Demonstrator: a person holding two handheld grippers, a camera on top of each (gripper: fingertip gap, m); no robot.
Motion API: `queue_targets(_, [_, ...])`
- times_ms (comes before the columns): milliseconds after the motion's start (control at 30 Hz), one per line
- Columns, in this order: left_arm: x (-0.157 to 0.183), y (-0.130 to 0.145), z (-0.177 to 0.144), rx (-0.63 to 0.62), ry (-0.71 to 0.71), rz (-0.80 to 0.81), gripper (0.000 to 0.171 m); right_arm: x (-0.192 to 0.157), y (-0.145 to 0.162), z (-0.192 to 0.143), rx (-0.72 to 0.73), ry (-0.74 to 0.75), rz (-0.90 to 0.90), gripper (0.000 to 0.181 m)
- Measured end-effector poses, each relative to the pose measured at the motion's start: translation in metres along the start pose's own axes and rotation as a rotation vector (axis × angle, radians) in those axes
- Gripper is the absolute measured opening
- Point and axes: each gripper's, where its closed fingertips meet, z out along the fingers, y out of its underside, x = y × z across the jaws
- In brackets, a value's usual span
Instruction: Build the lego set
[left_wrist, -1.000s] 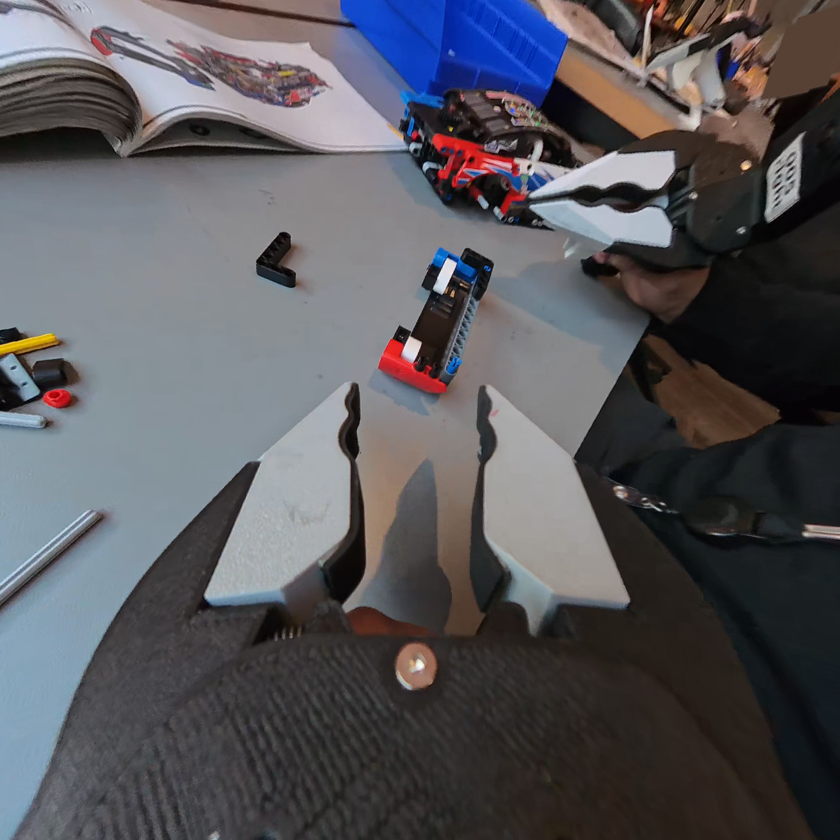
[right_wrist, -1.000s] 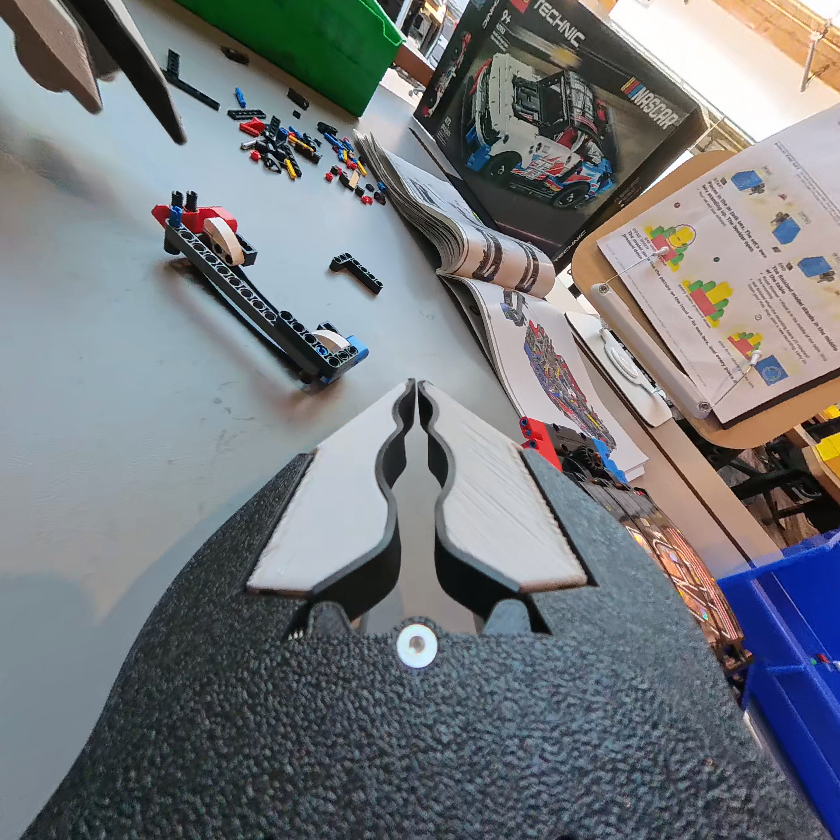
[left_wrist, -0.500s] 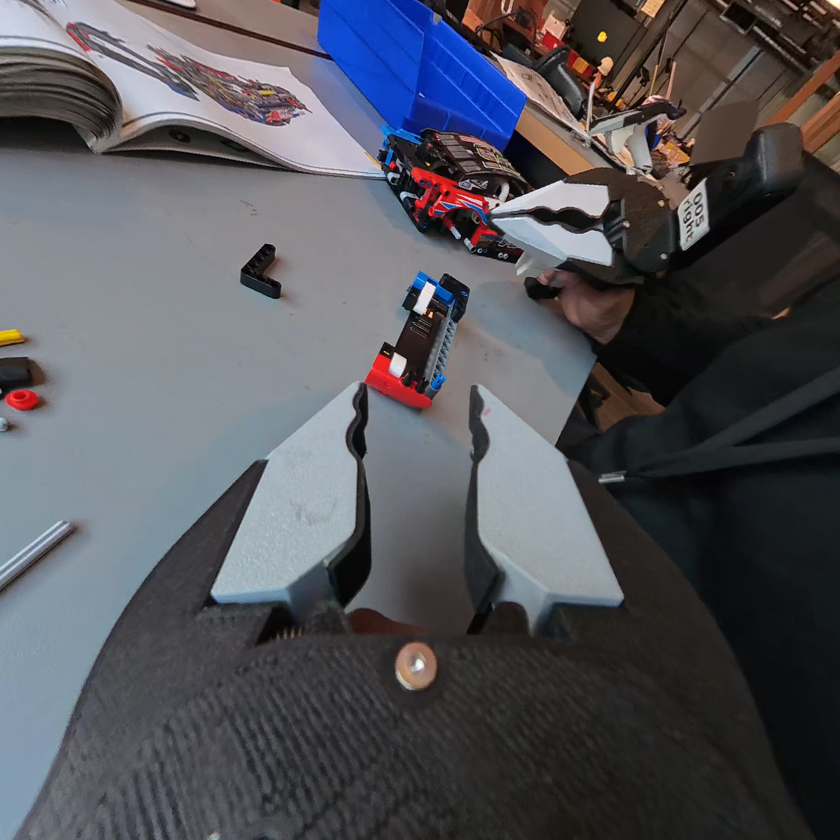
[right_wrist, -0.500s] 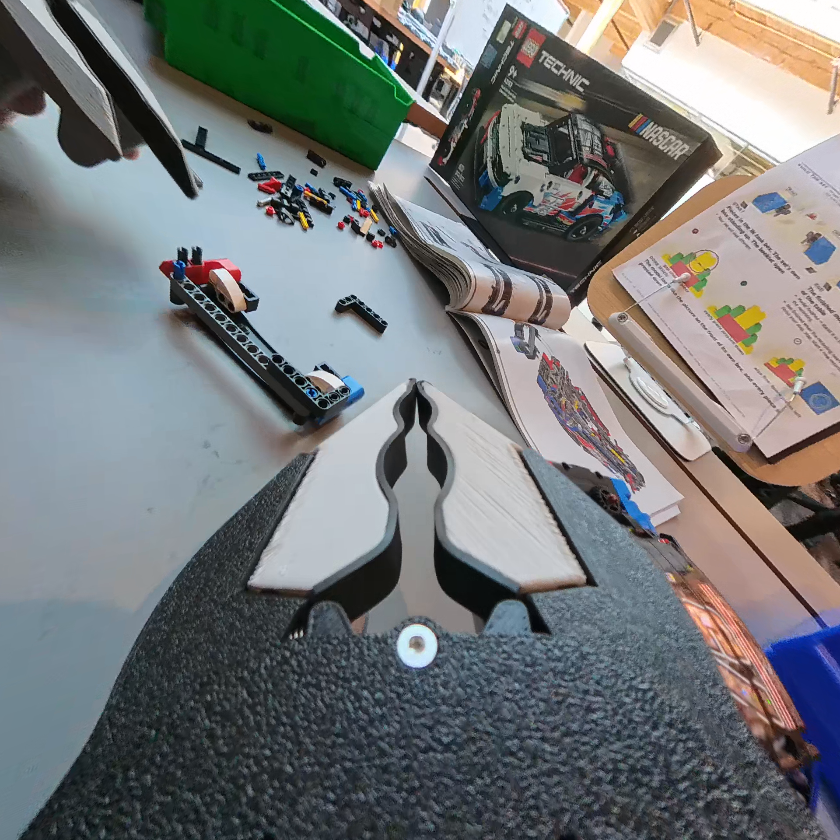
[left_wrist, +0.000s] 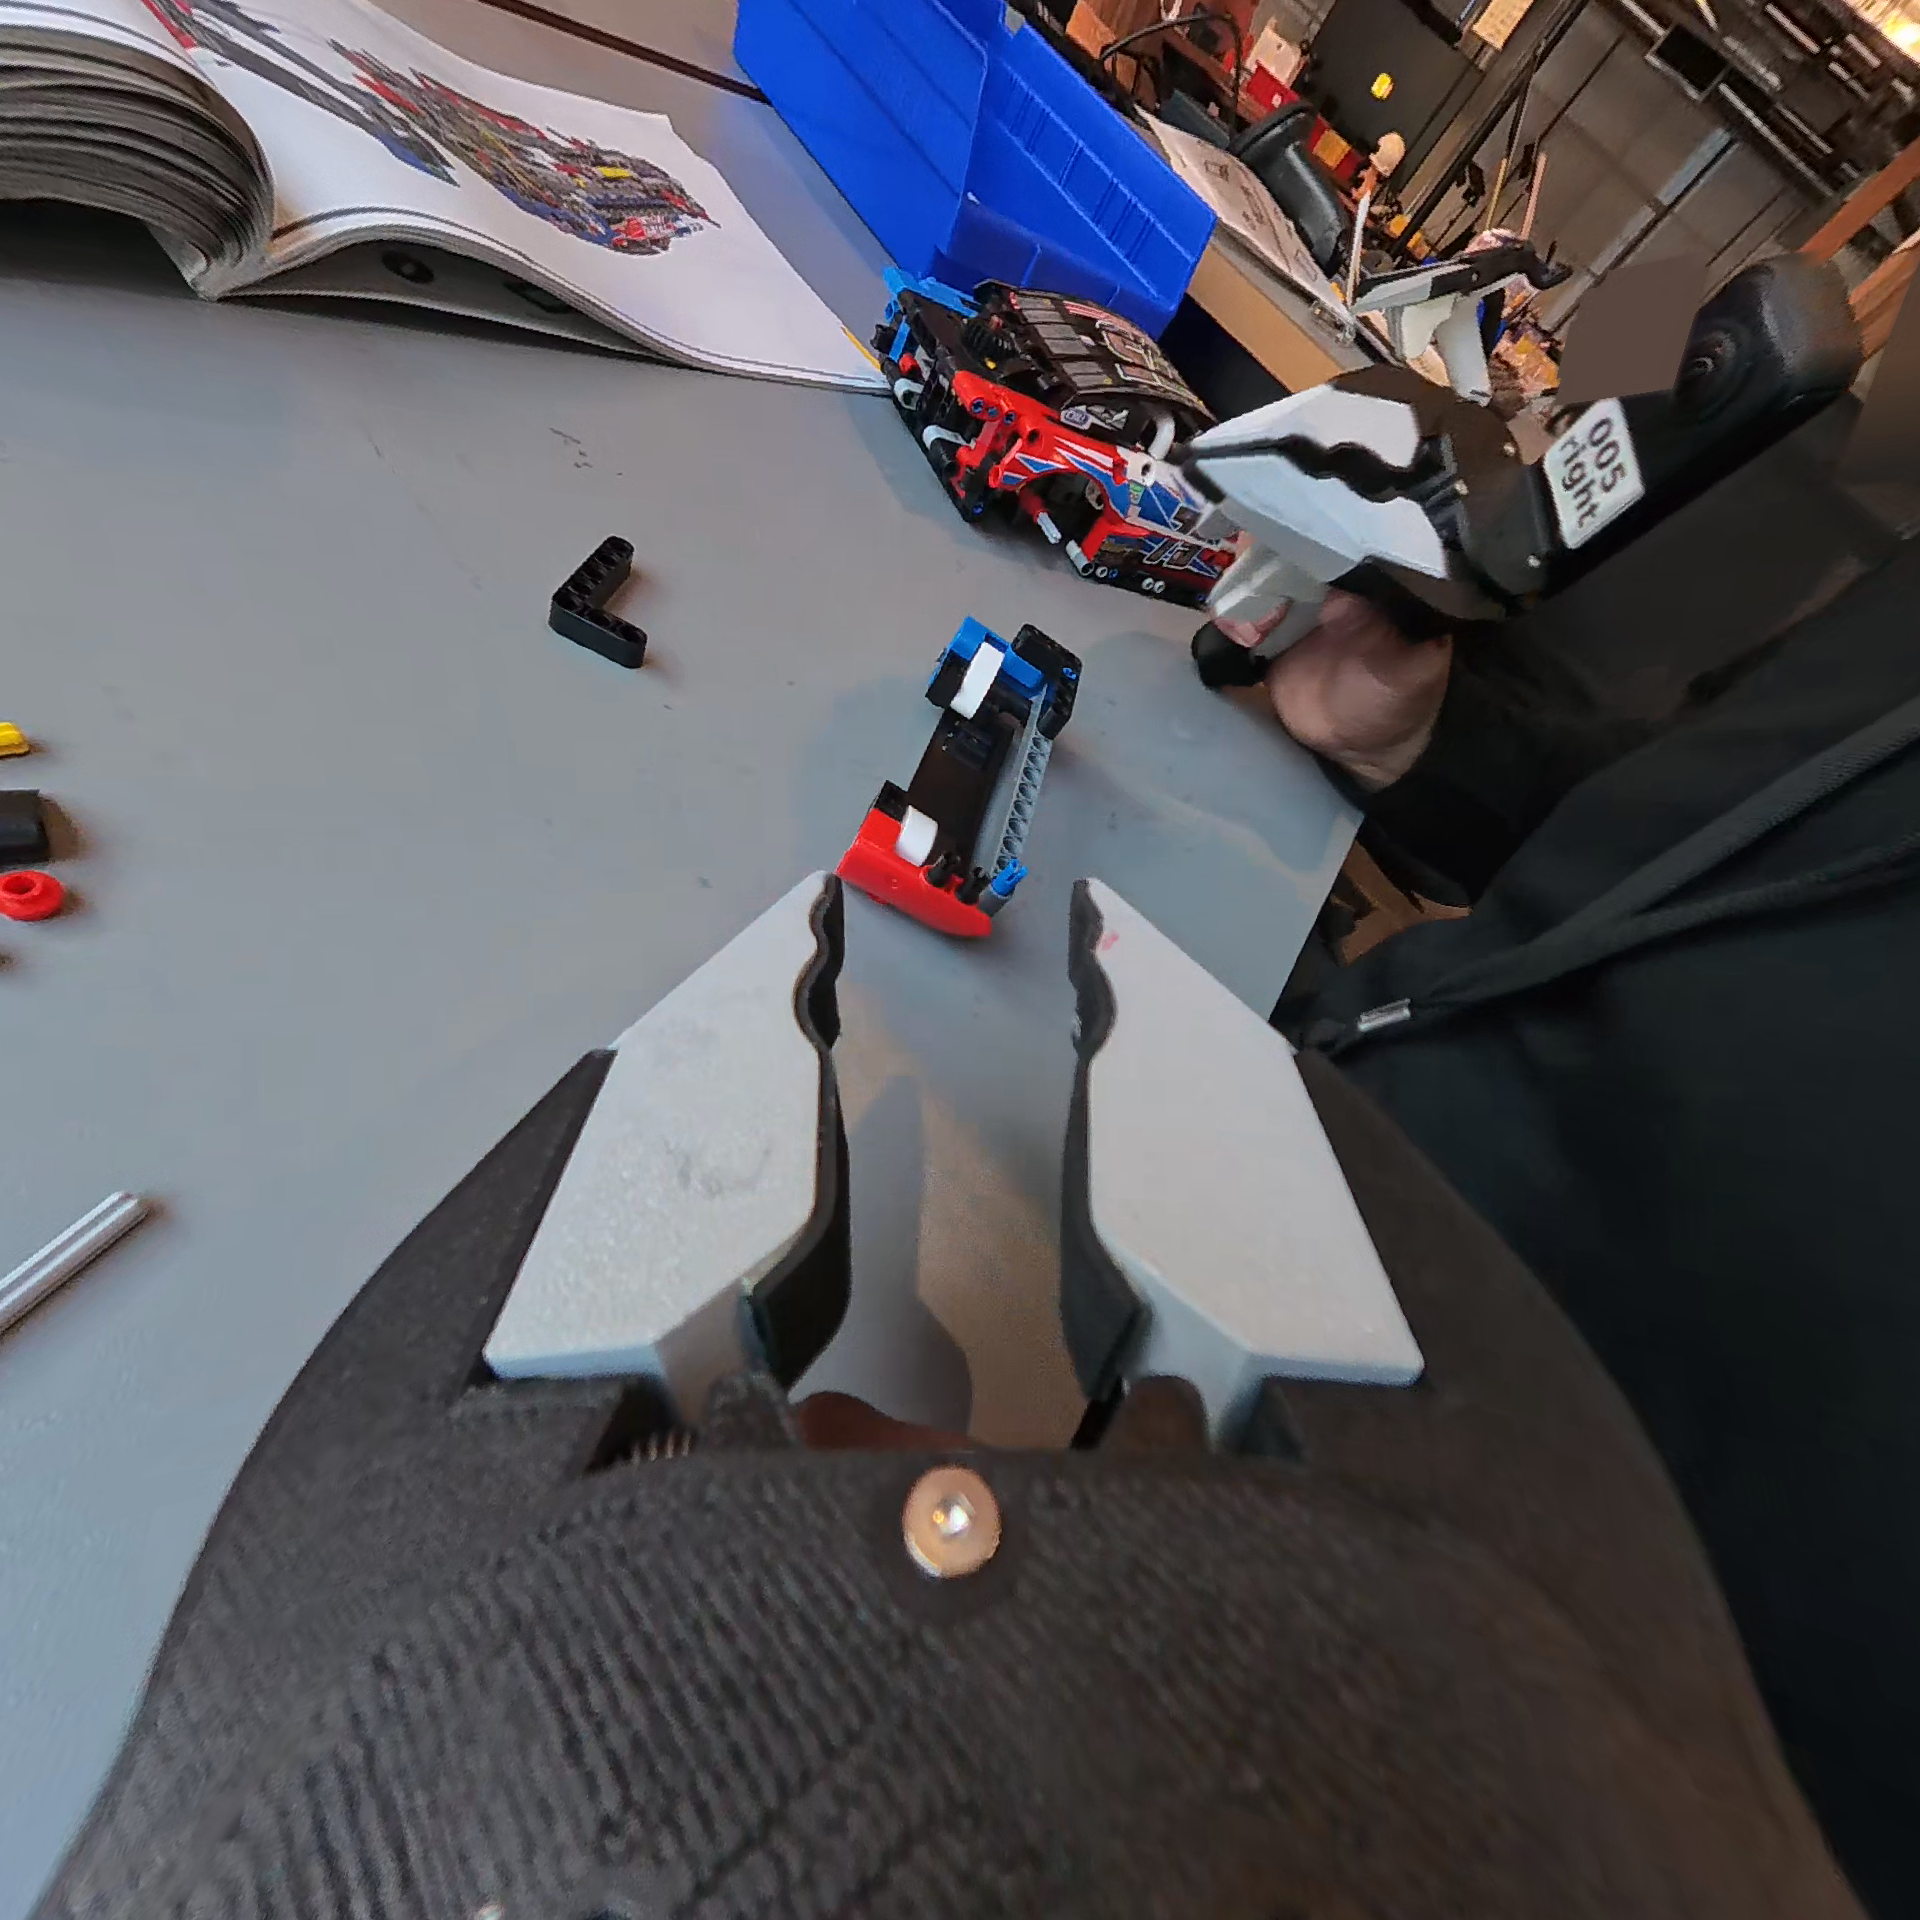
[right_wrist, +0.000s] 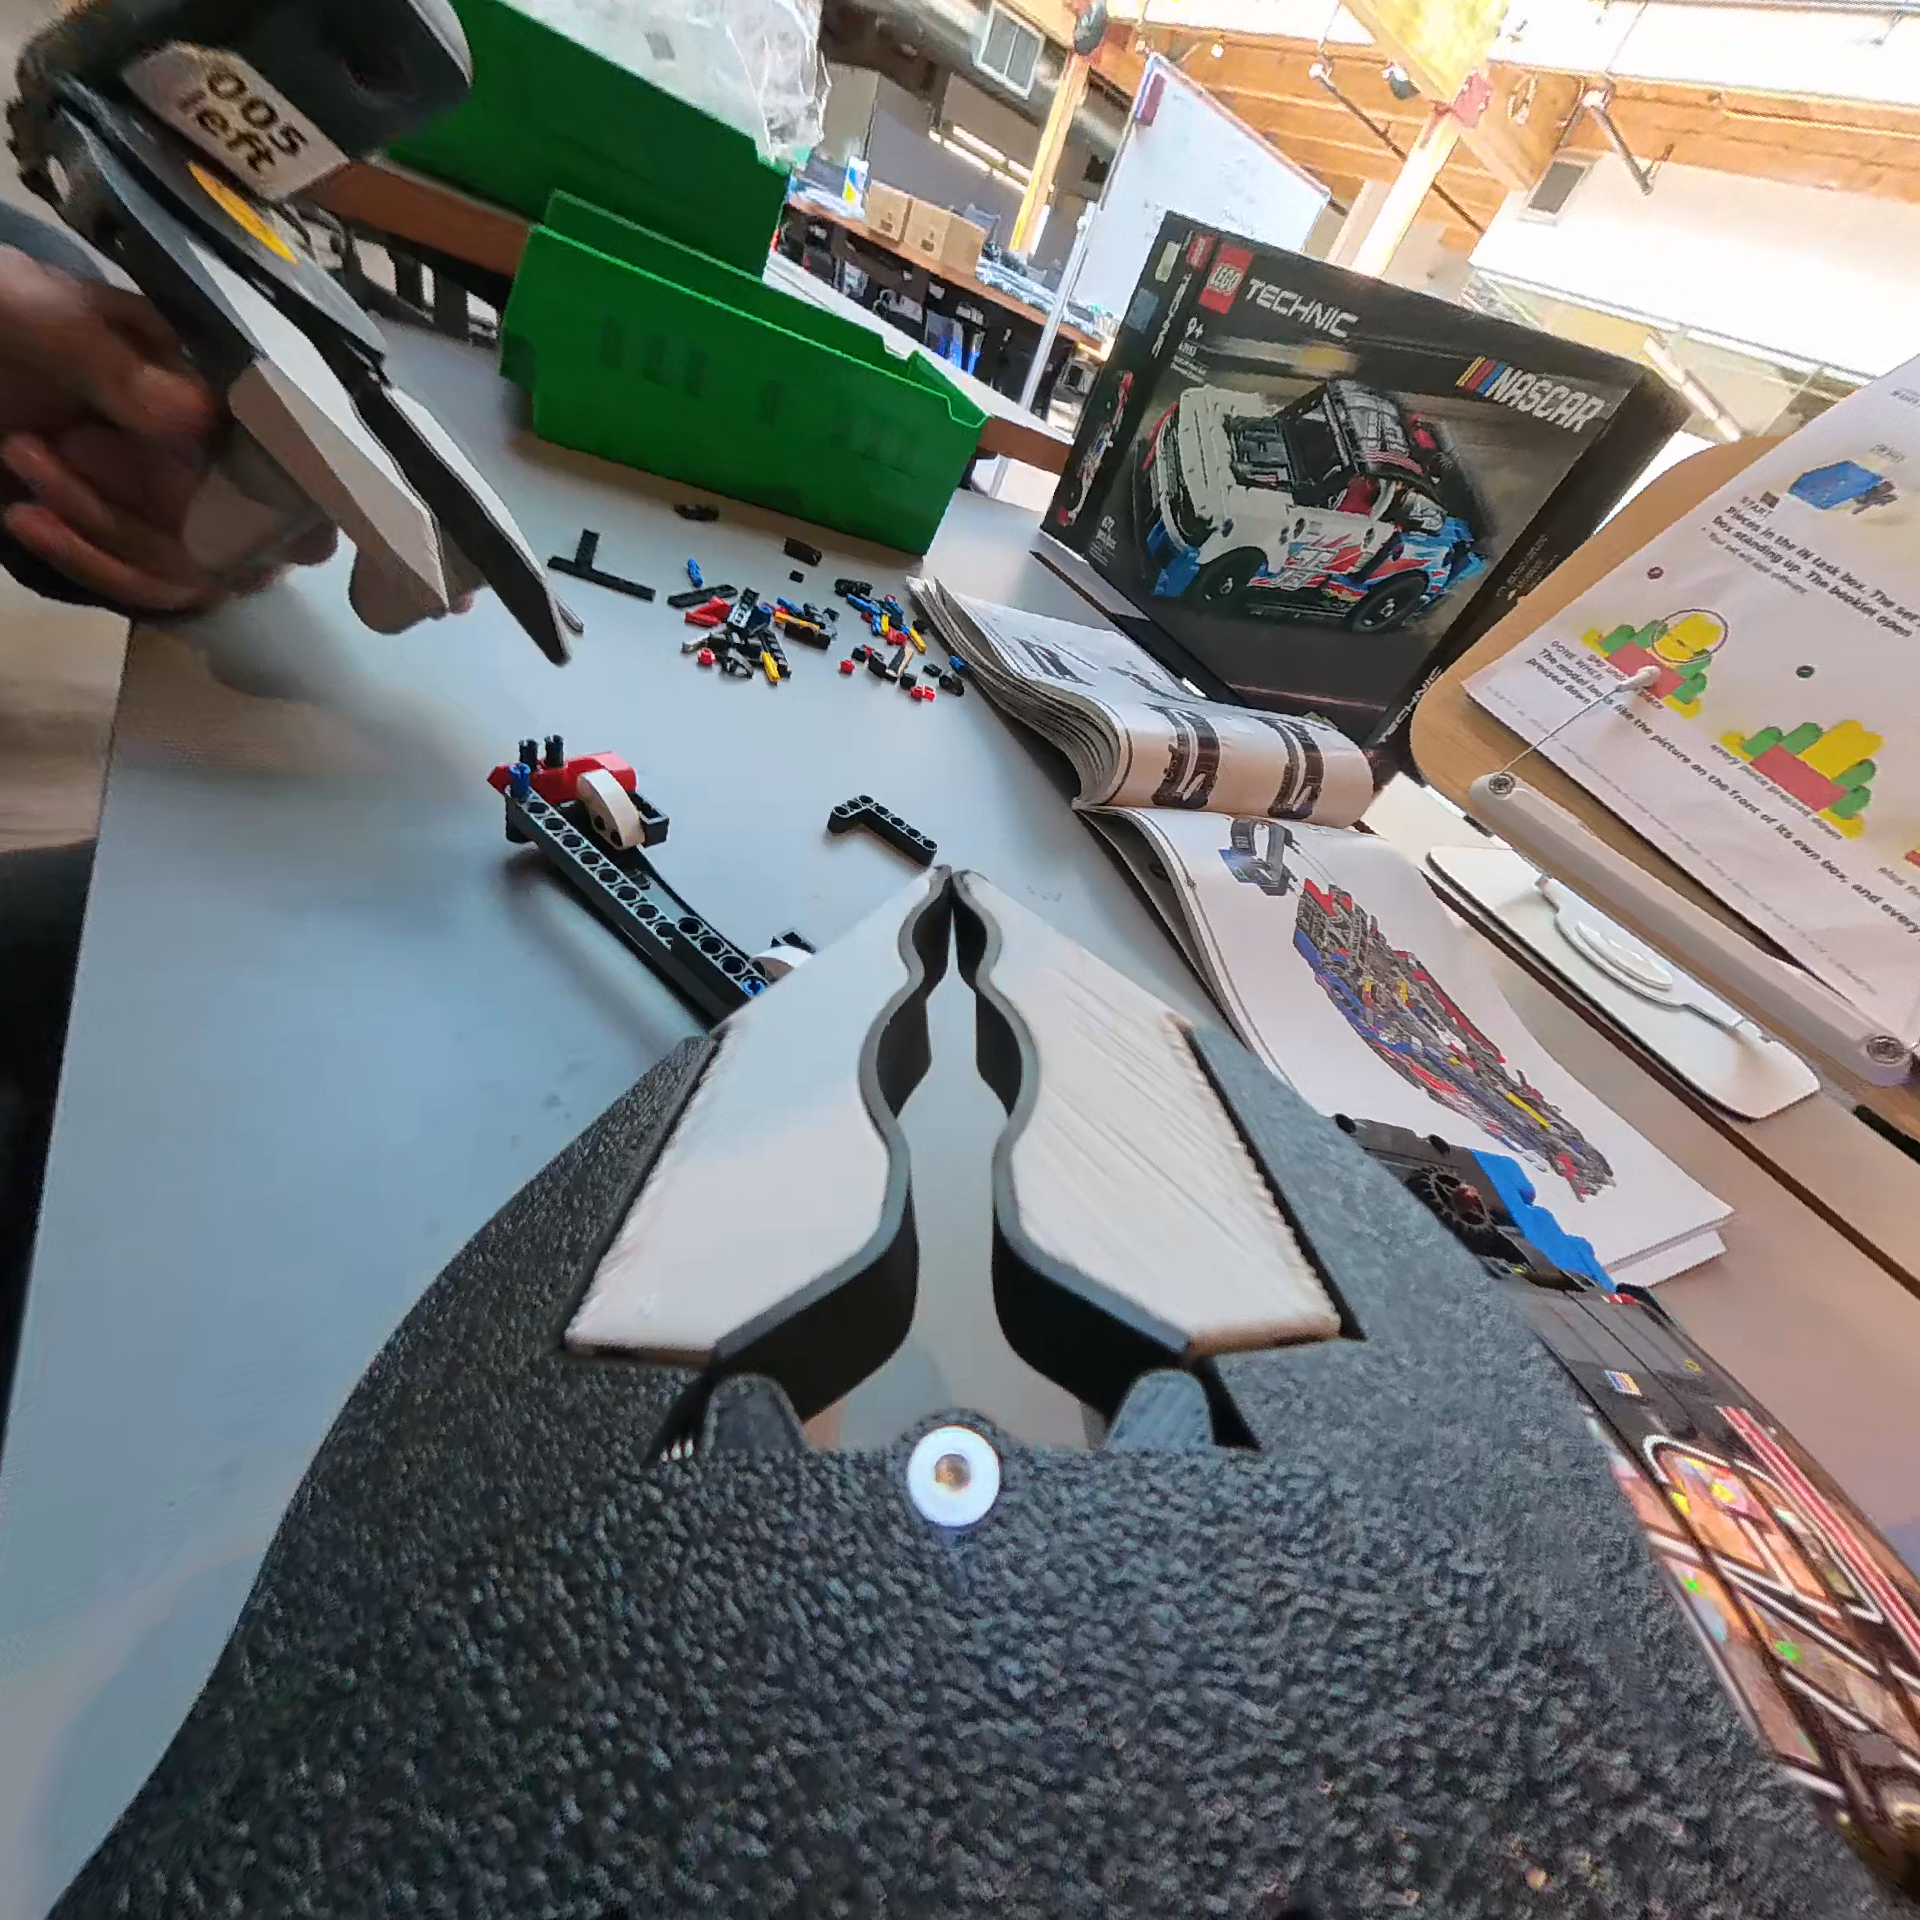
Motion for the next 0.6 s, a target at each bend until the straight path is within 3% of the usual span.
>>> queue_targets(333, [-0.006, 0.004, 0.014, -0.078, -0.011, -0.085, 0.048, 0.020, -0.005, -0.012, 0.054, 0.024, 0.186, 0.000])
queue_targets(467, [-0.020, -0.028, 0.020, 0.046, -0.102, -0.043, 0.042, 0.025, -0.006, -0.016, 0.073, 0.026, 0.232, 0.000])
queue_targets(533, [-0.038, -0.033, 0.027, -0.042, -0.221, -0.029, 0.037, 0.023, -0.005, -0.014, 0.062, 0.025, 0.217, 0.000])
queue_targets(600, [-0.047, -0.031, 0.040, -0.181, -0.288, 0.076, 0.046, 0.020, -0.004, -0.013, 0.054, 0.022, 0.192, 0.000])
